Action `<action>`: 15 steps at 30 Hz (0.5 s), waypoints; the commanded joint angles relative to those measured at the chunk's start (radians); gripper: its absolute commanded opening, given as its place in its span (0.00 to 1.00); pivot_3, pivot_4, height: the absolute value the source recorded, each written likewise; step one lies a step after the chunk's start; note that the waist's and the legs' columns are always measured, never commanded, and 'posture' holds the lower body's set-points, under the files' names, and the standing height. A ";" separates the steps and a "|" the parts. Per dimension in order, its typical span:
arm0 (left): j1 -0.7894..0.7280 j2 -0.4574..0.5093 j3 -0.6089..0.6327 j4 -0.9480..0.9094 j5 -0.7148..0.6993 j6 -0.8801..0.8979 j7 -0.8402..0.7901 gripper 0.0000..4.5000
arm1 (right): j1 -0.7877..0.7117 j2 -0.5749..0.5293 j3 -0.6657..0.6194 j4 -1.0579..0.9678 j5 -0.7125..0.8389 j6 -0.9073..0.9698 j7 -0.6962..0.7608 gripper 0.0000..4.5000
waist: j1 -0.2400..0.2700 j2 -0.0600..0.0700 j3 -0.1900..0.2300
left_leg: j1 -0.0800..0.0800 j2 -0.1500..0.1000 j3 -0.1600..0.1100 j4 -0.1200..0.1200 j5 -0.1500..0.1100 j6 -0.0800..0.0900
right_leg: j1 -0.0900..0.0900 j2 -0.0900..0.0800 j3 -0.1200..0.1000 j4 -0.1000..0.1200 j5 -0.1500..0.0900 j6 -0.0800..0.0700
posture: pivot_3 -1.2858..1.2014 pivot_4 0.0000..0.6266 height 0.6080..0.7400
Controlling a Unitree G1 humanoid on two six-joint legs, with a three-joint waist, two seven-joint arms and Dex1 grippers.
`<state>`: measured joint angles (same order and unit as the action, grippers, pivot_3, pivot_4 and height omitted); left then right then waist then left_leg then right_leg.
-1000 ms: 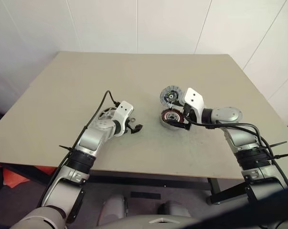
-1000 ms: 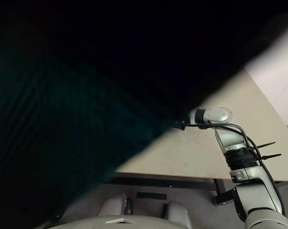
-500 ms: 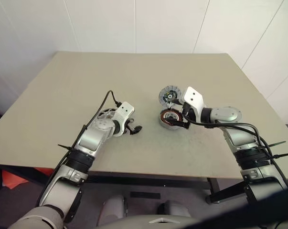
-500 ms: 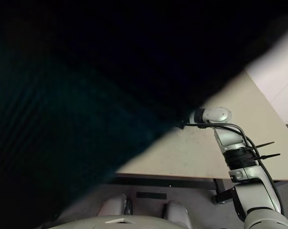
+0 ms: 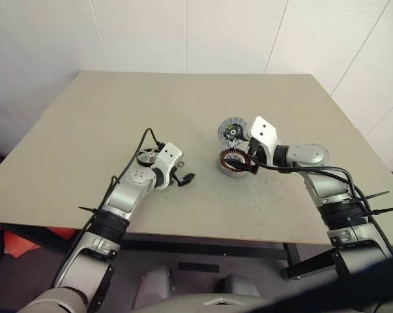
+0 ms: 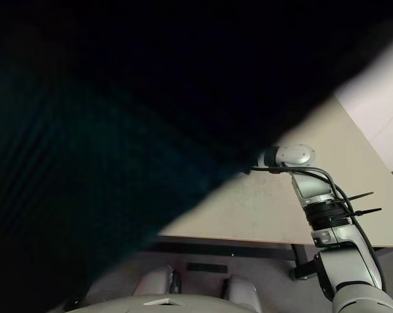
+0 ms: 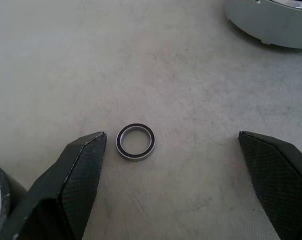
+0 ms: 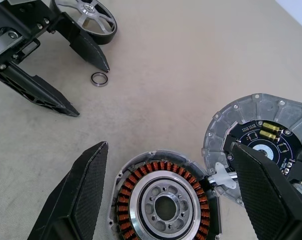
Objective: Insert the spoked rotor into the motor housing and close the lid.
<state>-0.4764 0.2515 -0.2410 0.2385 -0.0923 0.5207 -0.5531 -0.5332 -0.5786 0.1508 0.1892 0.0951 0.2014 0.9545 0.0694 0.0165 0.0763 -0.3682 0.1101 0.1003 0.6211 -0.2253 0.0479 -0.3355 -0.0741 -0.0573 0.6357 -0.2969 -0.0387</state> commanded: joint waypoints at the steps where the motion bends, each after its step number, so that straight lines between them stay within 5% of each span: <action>1: -0.010 -0.005 0.004 0.033 0.016 0.033 0.012 0.86 | -0.033 0.009 -0.011 -0.004 -0.002 -0.017 -0.012 0.98 | 0.000 0.000 0.000 | 0.000 0.000 0.000 0.000 0.000 0.000 | 0.000 0.000 0.000 0.000 0.000 0.000 | 0.52 0.00 1.00; 2: -0.015 -0.007 0.005 0.034 0.019 0.038 0.017 0.80 | -0.035 0.011 -0.011 -0.004 -0.002 -0.017 -0.013 0.98 | 0.000 0.000 0.000 | 0.000 0.000 0.000 0.000 0.000 0.000 | 0.000 0.000 0.000 0.000 0.000 0.000 | 0.52 0.00 1.00; 10: -0.021 -0.006 0.006 0.041 0.034 0.049 0.027 0.80 | -0.048 0.019 -0.013 0.006 -0.008 -0.024 -0.022 0.98 | 0.000 0.000 0.000 | 0.001 0.000 0.000 -0.003 0.001 -0.003 | 0.000 0.000 0.000 0.000 0.000 0.000 | 0.52 0.00 1.00; 15: -0.027 -0.008 0.012 0.043 0.035 0.064 0.034 0.54 | -0.051 0.022 -0.013 0.010 -0.010 -0.031 -0.027 0.98 | 0.000 0.000 0.000 | 0.001 0.000 0.000 -0.004 0.002 -0.004 | 0.000 0.000 0.000 0.000 0.000 0.000 | 0.52 0.00 1.00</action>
<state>-0.5040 0.2406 -0.2236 0.2597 -0.0766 0.5559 -0.5260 -0.5500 -0.5597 0.1509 0.2071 0.0855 0.1904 0.9353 0.0693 0.0165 0.0763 -0.3670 0.1101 0.1003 0.6165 -0.2231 0.0444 -0.3357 -0.0741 -0.0573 0.6357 -0.2966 -0.0391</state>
